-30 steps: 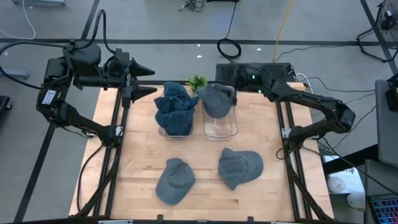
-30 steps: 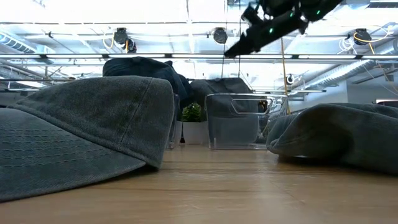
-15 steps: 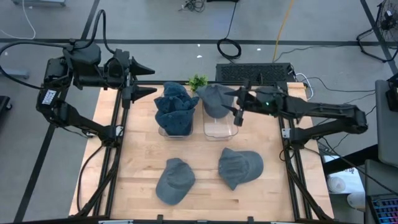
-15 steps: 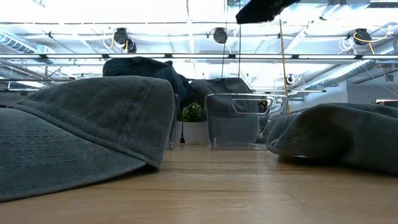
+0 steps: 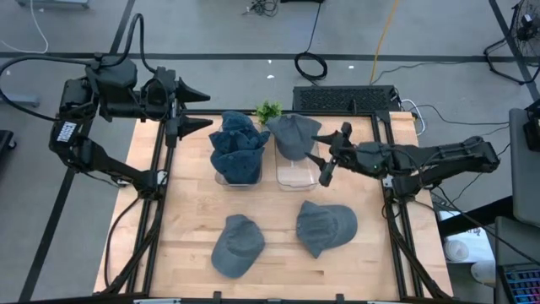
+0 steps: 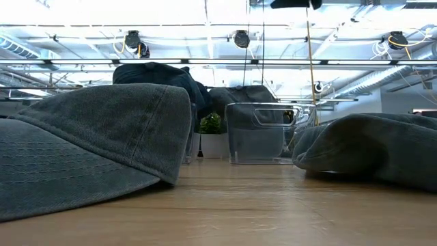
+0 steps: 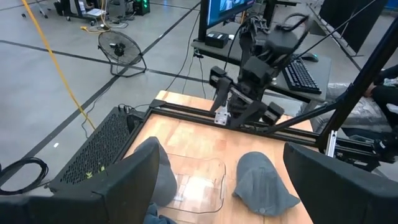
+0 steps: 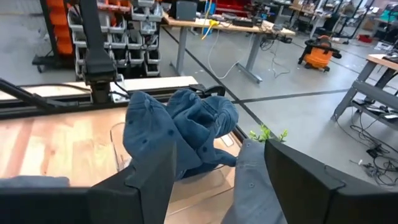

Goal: Pick & Place hat
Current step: Put the right gray cap into the right transparent bin

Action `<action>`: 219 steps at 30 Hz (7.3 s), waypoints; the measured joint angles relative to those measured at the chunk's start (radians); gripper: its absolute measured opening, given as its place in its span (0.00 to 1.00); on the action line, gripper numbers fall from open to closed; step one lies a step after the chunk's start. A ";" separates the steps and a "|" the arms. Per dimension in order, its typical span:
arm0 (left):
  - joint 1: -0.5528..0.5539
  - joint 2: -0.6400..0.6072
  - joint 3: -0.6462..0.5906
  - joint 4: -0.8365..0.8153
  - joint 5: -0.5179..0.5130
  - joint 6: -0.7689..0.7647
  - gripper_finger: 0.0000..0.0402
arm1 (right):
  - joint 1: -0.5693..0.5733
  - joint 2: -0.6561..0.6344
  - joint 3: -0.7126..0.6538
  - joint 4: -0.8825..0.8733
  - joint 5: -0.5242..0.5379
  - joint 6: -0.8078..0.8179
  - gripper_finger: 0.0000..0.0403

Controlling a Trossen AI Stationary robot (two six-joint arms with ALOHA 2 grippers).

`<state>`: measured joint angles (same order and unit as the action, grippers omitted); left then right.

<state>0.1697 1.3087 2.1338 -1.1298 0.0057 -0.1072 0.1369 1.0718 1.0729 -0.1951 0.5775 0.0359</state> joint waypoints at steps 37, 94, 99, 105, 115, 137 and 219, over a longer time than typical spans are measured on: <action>0.000 0.000 0.000 -0.072 -0.060 -0.004 0.87 | 0.510 0.212 0.387 0.349 0.794 -0.363 0.58; 0.000 0.000 0.000 -0.205 -0.056 -0.110 0.88 | 0.480 0.283 0.364 0.310 0.375 -0.827 0.76; 0.000 0.000 0.000 -0.206 -0.031 -0.117 0.87 | 0.380 0.285 0.362 0.112 0.073 -0.512 0.76; 0.000 0.000 0.000 -0.207 -0.030 -0.136 0.88 | 0.333 0.276 0.363 -0.131 0.020 -0.208 0.76; 0.000 0.000 0.000 -0.207 -0.004 -0.138 0.88 | 0.275 0.272 0.424 -0.556 -0.225 0.300 0.76; 0.000 0.000 0.000 -0.207 -0.004 -0.123 0.87 | 0.235 0.271 0.402 -1.194 -0.452 1.217 0.76; 0.000 0.000 0.000 -0.278 -0.008 -0.137 0.87 | 0.559 -0.411 -0.954 0.342 -0.332 1.791 0.01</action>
<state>0.1696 1.3087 2.1342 -1.4075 -0.0021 -0.2440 0.6956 0.6605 0.1184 0.1471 0.2459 1.8269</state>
